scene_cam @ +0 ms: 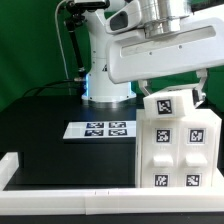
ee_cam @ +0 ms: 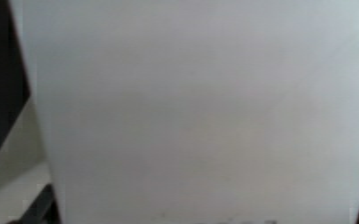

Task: Assemble cabinet

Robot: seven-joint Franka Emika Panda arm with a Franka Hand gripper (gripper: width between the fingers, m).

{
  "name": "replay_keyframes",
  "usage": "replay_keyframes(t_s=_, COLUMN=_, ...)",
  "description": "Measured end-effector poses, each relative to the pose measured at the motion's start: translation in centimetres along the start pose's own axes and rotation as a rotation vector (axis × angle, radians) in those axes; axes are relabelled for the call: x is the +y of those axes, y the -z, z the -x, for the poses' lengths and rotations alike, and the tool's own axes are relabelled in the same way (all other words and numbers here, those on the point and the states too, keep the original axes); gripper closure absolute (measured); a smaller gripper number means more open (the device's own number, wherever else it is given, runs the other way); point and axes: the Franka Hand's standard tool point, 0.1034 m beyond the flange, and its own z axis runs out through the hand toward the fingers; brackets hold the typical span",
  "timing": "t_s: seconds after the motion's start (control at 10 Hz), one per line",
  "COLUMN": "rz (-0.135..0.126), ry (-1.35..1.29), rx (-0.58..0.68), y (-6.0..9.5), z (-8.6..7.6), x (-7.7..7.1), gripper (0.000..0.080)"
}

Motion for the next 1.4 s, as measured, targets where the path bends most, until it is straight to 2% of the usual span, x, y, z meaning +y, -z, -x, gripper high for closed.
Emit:
replay_keyframes(t_s=0.9, rz=-0.03, ry=-0.793, rx=-0.03, y=-0.14, z=0.14, x=0.26, gripper=0.0253)
replay_keyframes(t_s=1.2, rz=-0.023, ry=-1.043, rx=-0.055, y=-0.12, z=0.33, x=0.07, gripper=0.0253)
replay_keyframes(t_s=1.4, rz=-0.028, ry=-1.164, rx=-0.072, y=-0.19, z=0.36, x=-0.02, gripper=0.0253)
